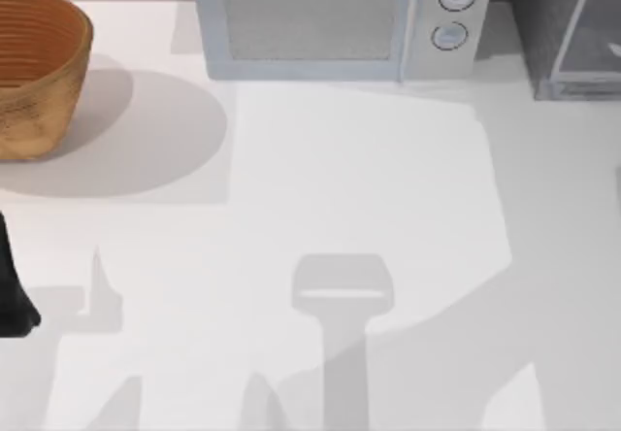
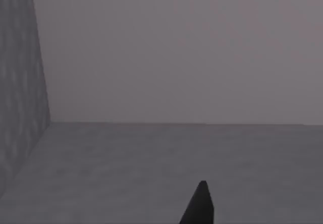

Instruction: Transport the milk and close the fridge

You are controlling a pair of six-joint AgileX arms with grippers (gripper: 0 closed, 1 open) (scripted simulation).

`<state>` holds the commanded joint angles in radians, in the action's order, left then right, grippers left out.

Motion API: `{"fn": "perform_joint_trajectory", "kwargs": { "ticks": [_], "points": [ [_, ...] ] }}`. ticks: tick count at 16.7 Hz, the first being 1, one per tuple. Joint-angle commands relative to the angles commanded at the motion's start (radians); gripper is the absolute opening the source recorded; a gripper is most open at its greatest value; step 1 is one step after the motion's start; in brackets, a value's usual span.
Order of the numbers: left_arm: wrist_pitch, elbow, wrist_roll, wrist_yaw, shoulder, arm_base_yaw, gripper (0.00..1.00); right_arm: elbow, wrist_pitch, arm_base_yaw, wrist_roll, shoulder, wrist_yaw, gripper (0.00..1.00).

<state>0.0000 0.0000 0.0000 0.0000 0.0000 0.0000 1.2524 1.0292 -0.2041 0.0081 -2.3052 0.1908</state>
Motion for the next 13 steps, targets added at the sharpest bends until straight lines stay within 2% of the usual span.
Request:
{"fn": "perform_joint_trajectory", "kwargs": {
  "ticks": [5, 13],
  "points": [
    [0.000, 0.000, 0.000, 0.000, 0.000, 0.000, 1.00, 0.000, 0.000, 0.000, 0.000, 0.000, 0.000, 0.98],
    [0.000, 0.000, 0.000, 0.000, 0.000, 0.000, 1.00, 0.000, 0.000, 0.000, 0.000, 0.000, 0.000, 1.00]
  ]
}}
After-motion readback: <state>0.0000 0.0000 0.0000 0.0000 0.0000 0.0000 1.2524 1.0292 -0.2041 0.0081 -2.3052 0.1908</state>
